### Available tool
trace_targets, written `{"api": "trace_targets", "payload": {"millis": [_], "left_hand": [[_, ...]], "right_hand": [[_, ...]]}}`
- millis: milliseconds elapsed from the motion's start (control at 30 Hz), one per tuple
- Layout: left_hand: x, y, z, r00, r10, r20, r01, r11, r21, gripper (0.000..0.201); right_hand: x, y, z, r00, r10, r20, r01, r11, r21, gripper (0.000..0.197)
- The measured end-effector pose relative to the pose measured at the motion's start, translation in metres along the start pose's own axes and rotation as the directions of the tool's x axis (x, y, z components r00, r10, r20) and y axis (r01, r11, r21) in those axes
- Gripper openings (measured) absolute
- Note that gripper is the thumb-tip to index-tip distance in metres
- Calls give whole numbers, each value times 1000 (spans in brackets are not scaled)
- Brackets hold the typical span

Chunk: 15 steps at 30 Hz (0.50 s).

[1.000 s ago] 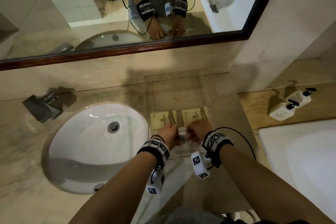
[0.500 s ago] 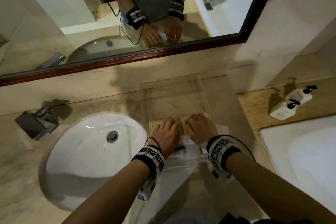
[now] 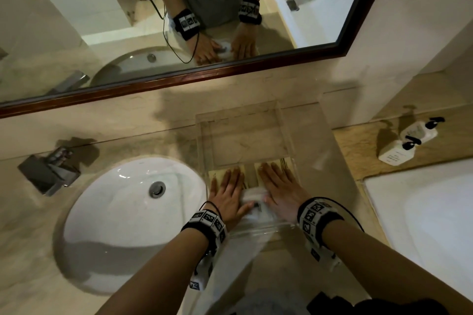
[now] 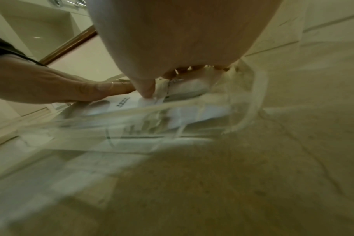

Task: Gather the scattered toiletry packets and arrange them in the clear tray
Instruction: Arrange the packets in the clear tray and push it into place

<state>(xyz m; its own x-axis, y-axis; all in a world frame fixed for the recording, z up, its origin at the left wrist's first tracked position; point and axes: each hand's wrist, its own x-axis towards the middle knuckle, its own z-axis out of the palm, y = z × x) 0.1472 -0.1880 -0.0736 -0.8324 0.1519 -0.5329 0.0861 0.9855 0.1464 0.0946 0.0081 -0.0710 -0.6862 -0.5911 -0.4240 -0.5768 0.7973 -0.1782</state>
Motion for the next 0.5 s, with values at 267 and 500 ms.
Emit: {"api": "trace_targets", "payload": {"millis": [267, 500], "left_hand": [[-13, 10, -2, 993, -12, -118, 11, 1000, -12, 76], [-19, 2, -11, 990, -23, -139, 10, 996, -90, 66]], "right_hand": [[-10, -11, -4, 997, 68, 27, -70, 996, 56, 70], [-14, 0, -17, 994, 89, -61, -70, 960, 271, 67]]}}
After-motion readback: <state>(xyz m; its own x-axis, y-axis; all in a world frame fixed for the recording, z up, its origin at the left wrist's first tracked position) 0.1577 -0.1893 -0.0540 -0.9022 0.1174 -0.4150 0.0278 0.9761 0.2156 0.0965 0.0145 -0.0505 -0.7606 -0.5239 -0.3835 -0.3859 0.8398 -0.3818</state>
